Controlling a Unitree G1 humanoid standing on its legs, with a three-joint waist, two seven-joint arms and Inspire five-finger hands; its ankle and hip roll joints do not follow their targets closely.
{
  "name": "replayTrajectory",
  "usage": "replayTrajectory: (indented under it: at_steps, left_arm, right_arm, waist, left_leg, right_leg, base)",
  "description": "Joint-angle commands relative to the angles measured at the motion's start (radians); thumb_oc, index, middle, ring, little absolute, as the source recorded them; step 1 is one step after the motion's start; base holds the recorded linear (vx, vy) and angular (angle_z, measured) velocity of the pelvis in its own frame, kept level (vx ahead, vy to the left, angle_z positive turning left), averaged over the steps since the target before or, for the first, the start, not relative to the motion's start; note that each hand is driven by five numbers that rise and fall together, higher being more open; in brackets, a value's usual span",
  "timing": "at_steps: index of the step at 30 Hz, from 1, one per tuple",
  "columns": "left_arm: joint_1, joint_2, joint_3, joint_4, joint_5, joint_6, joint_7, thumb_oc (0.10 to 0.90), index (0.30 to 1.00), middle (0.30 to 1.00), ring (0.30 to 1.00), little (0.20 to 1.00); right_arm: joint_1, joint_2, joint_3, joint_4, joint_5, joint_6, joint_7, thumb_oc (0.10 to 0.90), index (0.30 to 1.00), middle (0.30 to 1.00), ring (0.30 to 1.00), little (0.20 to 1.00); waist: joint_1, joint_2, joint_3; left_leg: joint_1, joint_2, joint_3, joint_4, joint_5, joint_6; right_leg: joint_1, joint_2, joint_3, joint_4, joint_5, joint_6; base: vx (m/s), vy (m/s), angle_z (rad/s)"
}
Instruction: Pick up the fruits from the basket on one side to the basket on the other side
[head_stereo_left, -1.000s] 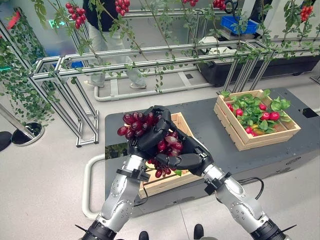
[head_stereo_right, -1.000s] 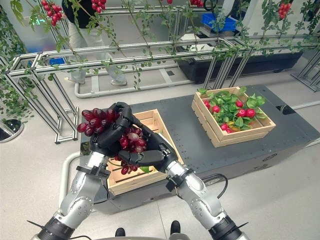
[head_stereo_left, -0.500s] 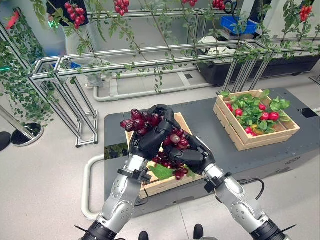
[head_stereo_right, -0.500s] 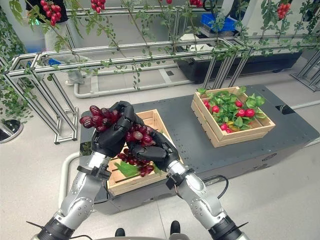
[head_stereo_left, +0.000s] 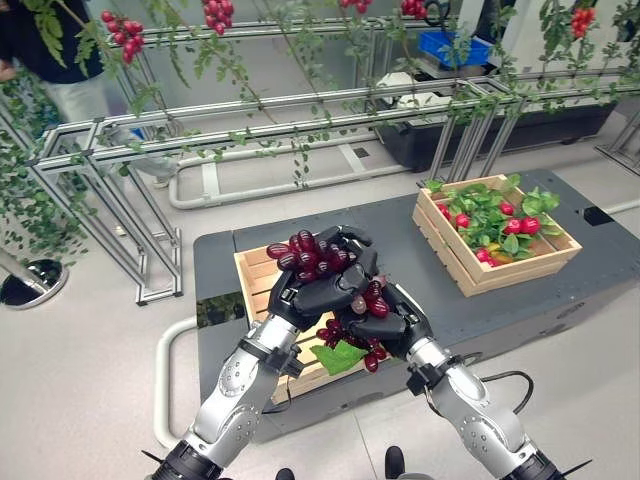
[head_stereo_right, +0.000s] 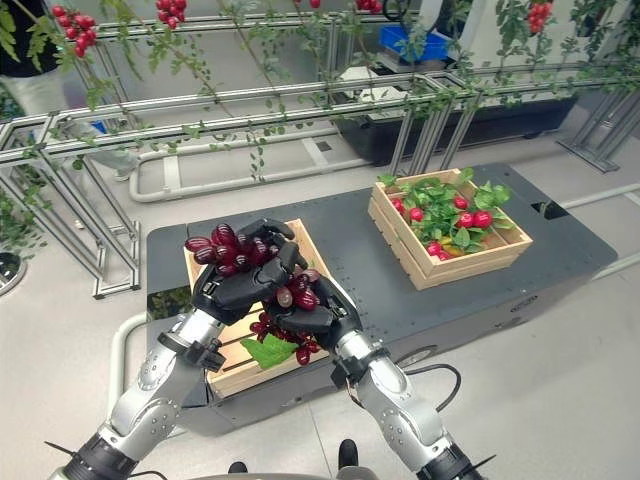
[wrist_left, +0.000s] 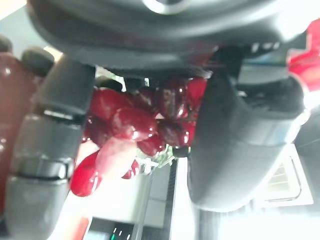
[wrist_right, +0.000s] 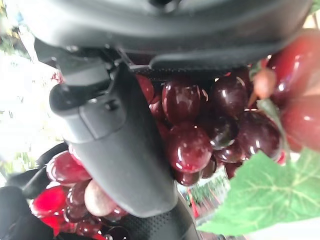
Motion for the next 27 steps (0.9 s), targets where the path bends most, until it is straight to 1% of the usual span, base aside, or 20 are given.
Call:
replayTrajectory:
  at_steps: [1, 4, 5, 7, 9, 10, 11, 13, 15, 16, 17, 18, 20, 22, 23, 24, 26, 27]
  left_arm:
    - [-0.107, -0.040, 0.037, -0.046, 0.078, -0.115, 0.002, 0.800, 0.900, 0.900, 0.900, 0.900]
    - [-0.092, -0.016, 0.076, -0.028, 0.221, -0.145, 0.126, 0.800, 0.900, 0.900, 0.900, 0.900]
    - [-0.092, -0.011, 0.082, -0.023, 0.240, -0.152, 0.143, 0.800, 0.900, 0.900, 0.900, 0.900]
    - [-0.082, 0.021, 0.124, -0.006, 0.406, -0.167, 0.255, 0.800, 0.900, 0.900, 0.900, 0.900]
    - [-0.067, 0.053, 0.170, 0.006, 0.446, -0.166, 0.299, 0.800, 0.900, 0.900, 0.900, 0.900]
    - [-0.067, 0.053, 0.170, 0.006, 0.446, -0.166, 0.299, 0.800, 0.900, 0.900, 0.900, 0.900]
    - [-0.056, 0.063, 0.198, 0.014, 0.495, -0.170, 0.324, 0.800, 0.900, 0.900, 0.900, 0.900]
    - [-0.049, 0.084, 0.227, 0.027, 0.560, -0.158, 0.379, 0.800, 0.900, 0.900, 0.900, 0.900]
    - [-0.055, 0.096, 0.230, 0.039, 0.639, -0.135, 0.425, 0.800, 0.900, 0.900, 0.900, 0.900]
    - [-0.057, 0.099, 0.228, 0.042, 0.646, -0.132, 0.433, 0.800, 0.900, 0.900, 0.900, 0.900]
    - [-0.061, 0.104, 0.223, 0.051, 0.660, -0.115, 0.452, 0.800, 0.900, 0.900, 0.900, 0.900]
    - [-0.062, 0.106, 0.221, 0.069, 0.704, -0.079, 0.488, 0.800, 0.900, 0.900, 0.900, 0.900]
    - [-0.062, 0.111, 0.219, 0.089, 0.746, -0.060, 0.505, 0.800, 0.900, 0.900, 0.900, 0.900]
    - [-0.064, 0.132, 0.195, 0.124, 0.857, 0.004, 0.574, 0.800, 0.900, 0.900, 0.900, 0.900]
    - [-0.064, 0.136, 0.195, 0.126, 0.862, 0.010, 0.582, 0.800, 0.900, 0.900, 0.900, 0.900]
    - [-0.057, 0.144, 0.195, 0.141, 0.889, 0.029, 0.623, 0.800, 0.900, 0.900, 0.900, 0.900]
    - [-0.040, 0.145, 0.200, 0.164, 0.902, 0.036, 0.653, 0.800, 0.900, 0.900, 0.900, 0.900]
    - [-0.022, 0.141, 0.203, 0.186, 0.897, 0.021, 0.660, 0.800, 0.900, 0.900, 0.900, 0.900]
  right_arm:
    - [-0.061, 0.022, -0.133, -0.019, -0.022, -0.134, -0.056, 0.400, 0.300, 0.300, 0.300, 0.300]
    - [-0.016, 0.010, -0.190, -0.016, -0.035, -0.139, -0.061, 0.400, 0.300, 0.300, 0.300, 0.300]
    - [-0.010, 0.008, -0.198, -0.015, -0.037, -0.140, -0.061, 0.400, 0.300, 0.300, 0.300, 0.300]
    - [0.026, -0.005, -0.241, -0.012, -0.046, -0.148, -0.061, 0.400, 0.300, 0.300, 0.300, 0.300]
    - [0.064, -0.014, -0.283, -0.011, -0.054, -0.159, -0.062, 0.400, 0.300, 0.300, 0.300, 0.300]
    - [0.064, -0.014, -0.283, -0.011, -0.054, -0.159, -0.062, 0.400, 0.300, 0.300, 0.300, 0.300]
    - [0.081, -0.019, -0.307, -0.006, -0.061, -0.165, -0.062, 0.400, 0.300, 0.300, 0.300, 0.300]
    - [0.102, -0.024, -0.334, 0.010, -0.072, -0.191, -0.071, 0.400, 0.300, 0.300, 0.300, 0.300]
    - [0.102, -0.030, -0.344, 0.022, -0.082, -0.214, -0.090, 0.400, 0.300, 0.300, 0.300, 0.300]
    - [0.101, -0.031, -0.345, 0.023, -0.081, -0.217, -0.092, 0.400, 0.300, 0.300, 0.300, 0.300]
    - [0.099, -0.034, -0.351, 0.026, -0.080, -0.220, -0.103, 0.400, 0.300, 0.300, 0.300, 0.300]
    - [0.099, -0.034, -0.360, 0.040, -0.081, -0.242, -0.124, 0.400, 0.300, 0.300, 0.300, 0.300]
    - [0.101, -0.031, -0.366, 0.045, -0.074, -0.249, -0.130, 0.400, 0.300, 0.300, 0.300, 0.300]
    - [0.101, -0.028, -0.377, 0.059, -0.059, -0.267, -0.163, 0.400, 0.300, 0.300, 0.300, 0.300]
    - [0.102, -0.029, -0.377, 0.063, -0.059, -0.269, -0.161, 0.400, 0.300, 0.300, 0.300, 0.300]
    - [0.103, -0.032, -0.375, 0.073, -0.057, -0.272, -0.153, 0.400, 0.300, 0.300, 0.300, 0.300]
    - [0.105, -0.032, -0.361, 0.087, -0.059, -0.274, -0.149, 0.400, 0.300, 0.300, 0.300, 0.300]
    - [0.108, -0.033, -0.351, 0.098, -0.059, -0.276, -0.135, 0.400, 0.300, 0.300, 0.300, 0.300]
  waist:
    - [-0.031, 0.025, -0.016]
    - [-0.055, 0.031, -0.008]
    - [-0.058, 0.032, -0.007]
    - [-0.073, 0.037, -0.004]
    - [-0.085, 0.042, -0.001]
    - [-0.085, 0.043, -0.002]
    - [-0.090, 0.046, 0.003]
    - [-0.099, 0.052, 0.011]
    - [-0.105, 0.056, 0.020]
    - [-0.106, 0.057, 0.022]
    - [-0.108, 0.057, 0.026]
    - [-0.109, 0.058, 0.032]
    - [-0.109, 0.058, 0.036]
    - [-0.103, 0.058, 0.047]
    - [-0.100, 0.059, 0.048]
    - [-0.090, 0.058, 0.055]
    - [-0.074, 0.055, 0.060]
    - [-0.064, 0.051, 0.063]
  left_leg:
    - [-0.013, 0.015, -0.034, 0.003, -0.044, 0.056]
    - [-0.019, 0.025, -0.018, 0.003, -0.036, 0.051]
    - [-0.021, 0.027, -0.017, 0.003, -0.034, 0.050]
    - [-0.031, 0.037, -0.011, 0.003, -0.024, 0.042]
    - [-0.040, 0.044, -0.007, 0.003, -0.015, 0.036]
    - [-0.040, 0.044, -0.007, 0.003, -0.015, 0.035]
    - [-0.045, 0.050, -0.005, 0.003, -0.008, 0.031]
    - [-0.057, 0.059, -0.006, 0.003, 0.005, 0.023]
    - [-0.065, 0.065, -0.012, 0.003, 0.013, 0.018]
    - [-0.066, 0.066, -0.014, 0.003, 0.014, 0.016]
    - [-0.069, 0.069, -0.019, 0.003, 0.020, 0.013]
    - [-0.073, 0.073, -0.028, 0.003, 0.026, 0.009]
    - [-0.076, 0.073, -0.038, 0.003, 0.030, 0.008]
    - [-0.082, 0.056, -0.095, 0.003, 0.035, 0.015]
    - [-0.082, 0.050, -0.111, 0.003, 0.036, 0.017]
    - [-0.080, 0.027, -0.163, 0.003, 0.035, 0.028]
    - [-0.081, 0.000, -0.211, 0.017, 0.026, 0.038]
    - [-0.087, -0.017, -0.235, 0.044, 0.014, 0.045]
  right_leg:
    - [0.043, 0.015, 0.000, 0.002, -0.029, -0.035]
    - [0.032, 0.026, 0.014, 0.002, -0.027, -0.040]
    - [0.031, 0.027, 0.015, 0.002, -0.027, -0.041]
    - [0.021, 0.035, 0.019, 0.002, -0.027, -0.045]
    - [0.014, 0.043, 0.022, 0.002, -0.028, -0.050]
    - [0.014, 0.043, 0.022, 0.002, -0.028, -0.050]
    - [0.010, 0.048, 0.022, 0.002, -0.029, -0.053]
    - [0.004, 0.060, 0.024, 0.002, -0.030, -0.060]
    - [-0.001, 0.071, 0.030, 0.002, -0.032, -0.067]
    - [-0.001, 0.073, 0.031, 0.002, -0.032, -0.068]
    - [-0.002, 0.079, 0.033, 0.002, -0.033, -0.071]
    - [-0.001, 0.086, 0.036, 0.002, -0.035, -0.076]
    - [0.001, 0.090, 0.039, 0.002, -0.037, -0.079]
    - [0.009, 0.101, 0.060, 0.002, -0.041, -0.088]
    - [0.010, 0.102, 0.065, 0.002, -0.041, -0.090]
    - [0.014, 0.107, 0.084, 0.002, -0.041, -0.095]
    - [0.020, 0.109, 0.101, 0.002, -0.038, -0.099]
    - [0.025, 0.108, 0.110, 0.002, -0.035, -0.101]
  base:
    - [-0.05, -0.040, -0.31]
    - [-0.04, -0.039, -0.17]
    - [-0.04, -0.038, -0.18]
    - [-0.05, -0.051, -0.18]
    - [-0.04, -0.061, -0.13]
    - [-0.04, -0.079, -0.11]
    - [-0.04, -0.094, -0.10]
    - [-0.05, -0.126, -0.07]
    - [-0.04, -0.099, -0.04]
    - [-0.02, -0.086, -0.04]
    - [-0.02, -0.121, -0.04]
    - [-0.01, -0.119, -0.06]
    - [0.01, -0.096, -0.08]
    - [0.03, -0.090, -0.13]
    - [0.05, -0.045, -0.35]
    - [0.06, -0.028, -0.37]
    - [0.08, -0.027, -0.45]
    - [0.09, -0.007, -0.50]
